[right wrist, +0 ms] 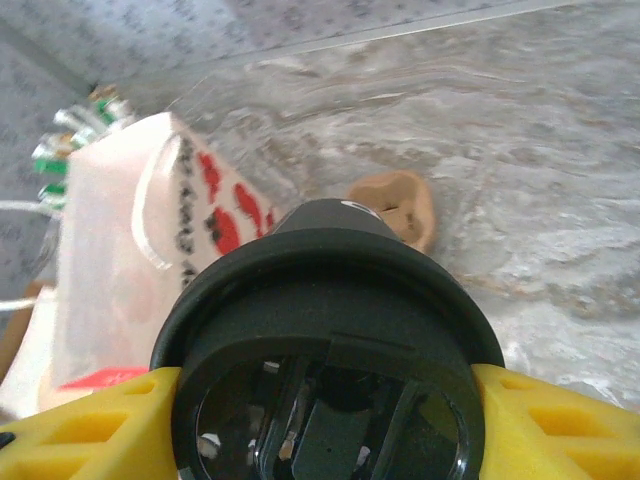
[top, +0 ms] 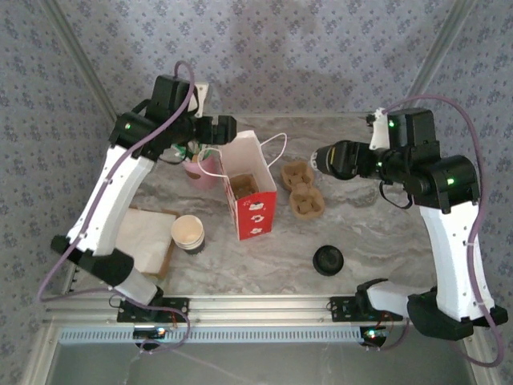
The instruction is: Pack the takeout coffee
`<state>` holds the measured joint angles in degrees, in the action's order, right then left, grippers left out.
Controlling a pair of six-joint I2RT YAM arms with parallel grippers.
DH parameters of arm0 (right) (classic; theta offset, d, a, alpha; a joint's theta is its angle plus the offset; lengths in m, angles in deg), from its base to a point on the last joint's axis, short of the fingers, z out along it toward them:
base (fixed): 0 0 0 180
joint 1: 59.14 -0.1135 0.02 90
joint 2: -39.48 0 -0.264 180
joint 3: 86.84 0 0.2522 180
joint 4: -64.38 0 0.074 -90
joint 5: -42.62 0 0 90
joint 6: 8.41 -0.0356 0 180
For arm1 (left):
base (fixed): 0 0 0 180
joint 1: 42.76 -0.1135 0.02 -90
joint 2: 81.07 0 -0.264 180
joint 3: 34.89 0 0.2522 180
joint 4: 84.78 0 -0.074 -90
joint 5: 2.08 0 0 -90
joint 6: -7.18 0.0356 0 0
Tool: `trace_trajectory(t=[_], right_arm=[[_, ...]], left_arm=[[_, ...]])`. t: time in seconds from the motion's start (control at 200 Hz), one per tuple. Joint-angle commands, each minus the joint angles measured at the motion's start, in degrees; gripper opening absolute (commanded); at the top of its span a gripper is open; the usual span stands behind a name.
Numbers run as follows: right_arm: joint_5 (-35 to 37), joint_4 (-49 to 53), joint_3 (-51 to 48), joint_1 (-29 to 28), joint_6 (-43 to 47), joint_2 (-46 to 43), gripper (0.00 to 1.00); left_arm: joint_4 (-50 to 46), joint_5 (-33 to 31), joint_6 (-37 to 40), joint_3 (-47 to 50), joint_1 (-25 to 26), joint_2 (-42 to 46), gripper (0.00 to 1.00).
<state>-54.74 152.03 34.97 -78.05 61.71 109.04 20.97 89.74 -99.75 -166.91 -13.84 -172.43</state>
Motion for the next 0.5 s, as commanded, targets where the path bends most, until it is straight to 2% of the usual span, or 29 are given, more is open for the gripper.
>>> trace_trajectory(t=[0.0,0.04,0.14,0.205,0.305,0.5], right_arm=[[0.7,2.3,3.6,-4.6,1.9,0.8,0.62],[1.0,2.1,4.3,-6.3,2.1,1.0,0.62],[1.6,1.8,6.0,-10.4,2.4,1.6,0.62],[2.1,1.7,7.0,-12.9,2.6,2.3,0.62],[2.9,1.2,8.7,-16.7,2.7,3.2,0.62],[2.3,-0.6,11.3,-22.4,2.7,4.6,0.62]], left_arm=[[-3.0,5.6,2.3,-6.5,-2.9,-5.2,0.94],[-4.2,6.7,1.9,-9.3,-4.2,-7.6,0.89],[-6.7,7.2,1.7,-16.3,-6.9,-13.3,0.67],[-8.0,7.5,2.0,-20.4,-8.1,-16.9,0.59],[-10.4,7.0,4.2,-27.0,-8.4,-22.7,0.48],[-12.6,6.9,6.6,-34.0,-8.4,-32.0,0.38]])
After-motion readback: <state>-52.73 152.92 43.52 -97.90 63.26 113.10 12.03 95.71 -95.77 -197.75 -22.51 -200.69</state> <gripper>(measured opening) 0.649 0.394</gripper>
